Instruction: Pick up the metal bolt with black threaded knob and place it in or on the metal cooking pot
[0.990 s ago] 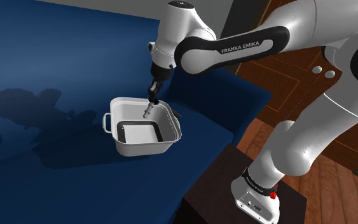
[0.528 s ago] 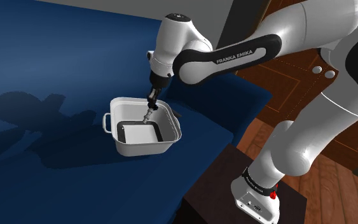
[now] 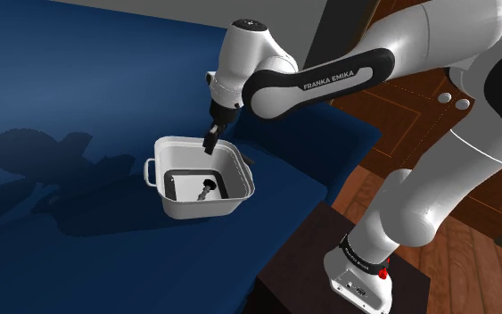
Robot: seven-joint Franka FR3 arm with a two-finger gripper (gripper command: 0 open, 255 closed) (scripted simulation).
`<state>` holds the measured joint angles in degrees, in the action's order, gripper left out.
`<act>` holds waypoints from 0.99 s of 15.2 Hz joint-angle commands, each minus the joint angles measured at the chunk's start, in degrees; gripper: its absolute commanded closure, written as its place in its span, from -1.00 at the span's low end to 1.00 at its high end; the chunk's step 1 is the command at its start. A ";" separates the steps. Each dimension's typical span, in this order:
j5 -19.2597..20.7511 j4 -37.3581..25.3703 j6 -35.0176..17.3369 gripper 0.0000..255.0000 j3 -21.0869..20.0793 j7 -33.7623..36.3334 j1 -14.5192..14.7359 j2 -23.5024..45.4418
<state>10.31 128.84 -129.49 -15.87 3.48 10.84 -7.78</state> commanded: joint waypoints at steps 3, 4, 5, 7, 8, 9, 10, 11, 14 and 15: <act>0.00 0.00 0.00 -1.00 0.00 0.00 0.00 0.00; -0.61 -0.80 1.84 -1.00 -0.04 -0.40 0.19 -1.10; -1.16 -1.69 3.69 -1.00 -0.07 -0.77 0.37 -2.12; -2.00 -3.46 7.02 -1.00 -0.13 -1.32 0.68 -3.75; -1.99 -3.46 7.02 -1.00 -0.12 -1.32 0.68 -3.75; -1.99 -3.46 7.02 -1.00 -0.12 -1.32 0.69 -3.75; -1.99 -3.46 7.02 -1.00 -0.12 -1.32 0.69 -3.76; -1.99 -3.46 7.02 -1.00 -0.12 -1.32 0.69 -3.75; -1.99 -3.46 7.02 -1.00 -0.12 -1.32 0.69 -3.75; -1.99 -3.46 7.02 -1.00 -0.12 -1.32 0.69 -3.75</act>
